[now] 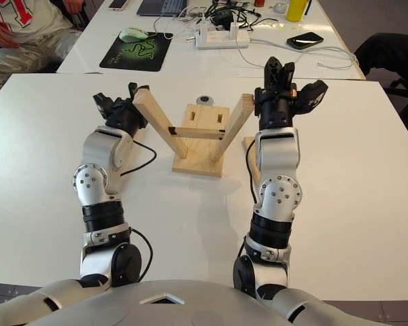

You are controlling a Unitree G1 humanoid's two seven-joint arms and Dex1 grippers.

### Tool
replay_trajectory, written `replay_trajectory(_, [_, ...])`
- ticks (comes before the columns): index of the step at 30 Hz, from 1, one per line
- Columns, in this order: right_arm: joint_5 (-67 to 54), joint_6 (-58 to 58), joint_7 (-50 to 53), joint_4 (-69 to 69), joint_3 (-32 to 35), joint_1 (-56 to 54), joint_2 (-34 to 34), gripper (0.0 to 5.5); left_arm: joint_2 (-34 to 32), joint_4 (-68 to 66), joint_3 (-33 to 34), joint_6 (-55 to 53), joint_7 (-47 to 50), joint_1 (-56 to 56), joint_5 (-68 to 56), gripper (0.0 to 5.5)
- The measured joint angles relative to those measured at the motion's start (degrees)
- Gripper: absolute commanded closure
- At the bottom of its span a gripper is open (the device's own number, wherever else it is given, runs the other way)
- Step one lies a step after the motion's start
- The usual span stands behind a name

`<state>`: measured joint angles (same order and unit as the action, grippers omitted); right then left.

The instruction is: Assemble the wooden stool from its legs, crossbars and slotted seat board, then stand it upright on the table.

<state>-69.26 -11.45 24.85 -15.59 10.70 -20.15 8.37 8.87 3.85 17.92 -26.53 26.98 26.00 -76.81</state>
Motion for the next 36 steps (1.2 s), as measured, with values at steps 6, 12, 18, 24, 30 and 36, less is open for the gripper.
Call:
replay_trajectory(6, [0.8, 0.4, 1.4, 4.5, 2.1, 0.3, -0.5, 5.48, -1.0, 5.2, -1.7, -0.4, 2.0, -1.1, 4.0, 5.5])
replay_trajectory(12, [2.9, 6.9, 2.2, 5.3, 10.2, -0.2, -0.9, 5.48, -5.0, 9.4, 5.9, 7.2, 5.5, -1.4, 10.2, 5.5])
replay_trajectory(18, [4.9, 6.9, 2.9, 5.6, 11.4, -1.5, -1.2, 5.48, -5.6, 8.8, 7.9, 9.5, 6.8, -1.4, 12.8, 5.5])
replay_trajectory(24, [1.2, -2.0, 6.5, -2.3, 0.1, -1.1, 0.6, 5.48, 1.6, 12.6, -4.5, 3.4, 14.0, 2.0, 6.9, 5.5])
replay_trajectory(30, [2.1, -1.9, 8.8, -3.1, 0.2, 1.9, -1.4, 5.48, 1.5, 12.9, -7.9, 3.3, 17.2, 1.0, 5.0, 5.5])
replay_trajectory(36, [2.5, -3.7, 8.9, -2.1, -1.3, 2.0, -1.6, 5.48, -0.7, 13.5, -8.7, 2.9, 15.7, -4.4, 4.9, 5.5])
